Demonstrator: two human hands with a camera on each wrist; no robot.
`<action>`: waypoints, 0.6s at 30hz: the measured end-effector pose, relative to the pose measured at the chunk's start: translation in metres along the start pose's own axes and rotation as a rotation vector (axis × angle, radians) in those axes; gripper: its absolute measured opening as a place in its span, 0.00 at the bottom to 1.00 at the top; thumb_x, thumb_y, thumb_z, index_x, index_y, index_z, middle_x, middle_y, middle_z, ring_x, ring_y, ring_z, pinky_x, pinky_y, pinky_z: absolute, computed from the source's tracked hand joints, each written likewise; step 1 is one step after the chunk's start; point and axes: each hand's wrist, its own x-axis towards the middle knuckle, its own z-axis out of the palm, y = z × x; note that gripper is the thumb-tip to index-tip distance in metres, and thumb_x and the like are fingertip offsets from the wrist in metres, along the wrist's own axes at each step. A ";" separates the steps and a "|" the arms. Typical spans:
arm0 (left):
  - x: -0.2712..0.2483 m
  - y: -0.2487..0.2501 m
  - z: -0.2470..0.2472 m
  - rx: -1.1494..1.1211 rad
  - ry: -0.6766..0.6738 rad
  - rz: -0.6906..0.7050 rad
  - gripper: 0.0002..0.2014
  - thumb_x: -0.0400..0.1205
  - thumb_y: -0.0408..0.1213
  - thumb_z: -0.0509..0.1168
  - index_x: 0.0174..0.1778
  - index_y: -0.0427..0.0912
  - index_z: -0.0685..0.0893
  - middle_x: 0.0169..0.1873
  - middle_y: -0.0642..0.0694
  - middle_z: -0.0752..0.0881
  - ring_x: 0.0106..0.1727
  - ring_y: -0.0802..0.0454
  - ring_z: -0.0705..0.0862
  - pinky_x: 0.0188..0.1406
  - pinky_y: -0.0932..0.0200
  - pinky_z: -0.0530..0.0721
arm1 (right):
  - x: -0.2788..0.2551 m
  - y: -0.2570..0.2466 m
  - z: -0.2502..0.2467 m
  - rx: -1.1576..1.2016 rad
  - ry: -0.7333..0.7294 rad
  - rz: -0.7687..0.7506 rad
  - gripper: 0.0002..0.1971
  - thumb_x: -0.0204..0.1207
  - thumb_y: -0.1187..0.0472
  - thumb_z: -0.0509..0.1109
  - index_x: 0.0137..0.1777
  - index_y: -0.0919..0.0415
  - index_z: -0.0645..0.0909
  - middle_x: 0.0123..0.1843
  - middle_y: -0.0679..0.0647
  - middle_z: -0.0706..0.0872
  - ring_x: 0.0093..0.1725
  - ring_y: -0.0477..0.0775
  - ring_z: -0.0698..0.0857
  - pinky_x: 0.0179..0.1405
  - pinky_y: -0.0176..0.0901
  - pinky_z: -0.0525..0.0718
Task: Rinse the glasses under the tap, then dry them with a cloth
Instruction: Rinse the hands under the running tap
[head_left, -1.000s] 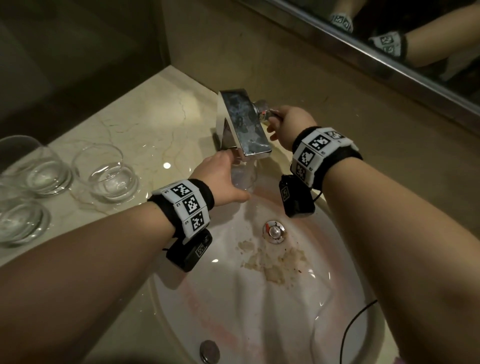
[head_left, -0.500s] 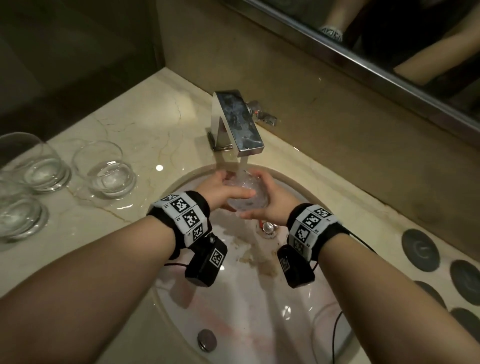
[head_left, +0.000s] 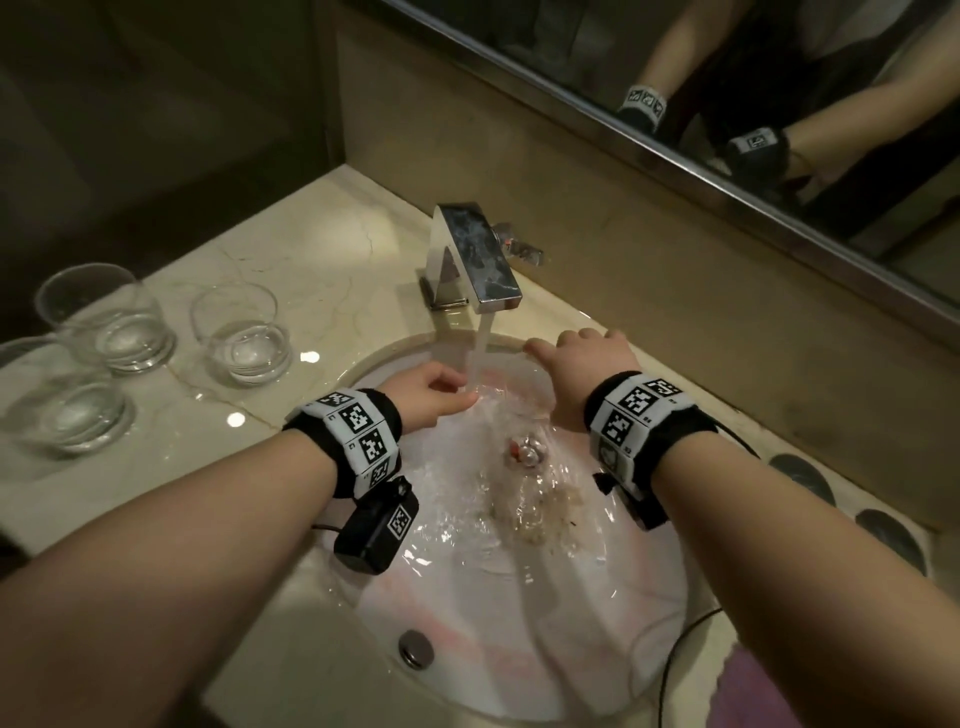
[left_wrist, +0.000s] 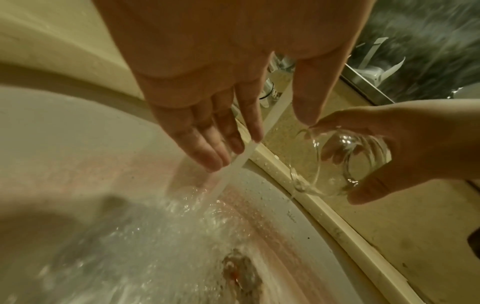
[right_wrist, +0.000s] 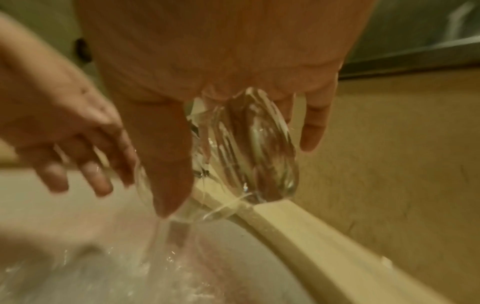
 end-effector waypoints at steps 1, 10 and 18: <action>-0.002 0.001 -0.001 0.003 0.000 0.006 0.19 0.79 0.45 0.68 0.65 0.43 0.78 0.62 0.44 0.81 0.62 0.49 0.80 0.60 0.53 0.82 | -0.001 -0.001 0.000 0.073 0.001 0.023 0.39 0.69 0.47 0.75 0.77 0.48 0.59 0.62 0.54 0.80 0.63 0.58 0.77 0.66 0.56 0.72; -0.006 0.011 -0.012 0.137 0.095 0.103 0.21 0.79 0.46 0.69 0.66 0.44 0.77 0.57 0.51 0.81 0.55 0.54 0.79 0.51 0.61 0.76 | 0.010 -0.032 0.025 1.034 0.026 0.205 0.48 0.65 0.58 0.82 0.76 0.52 0.52 0.67 0.54 0.79 0.51 0.51 0.81 0.45 0.39 0.78; 0.006 0.010 -0.028 0.156 0.077 0.094 0.31 0.75 0.45 0.72 0.73 0.43 0.69 0.66 0.49 0.77 0.63 0.50 0.80 0.62 0.55 0.79 | 0.031 -0.045 0.028 1.489 -0.018 0.187 0.43 0.70 0.74 0.75 0.79 0.60 0.54 0.69 0.54 0.68 0.48 0.44 0.75 0.29 0.13 0.74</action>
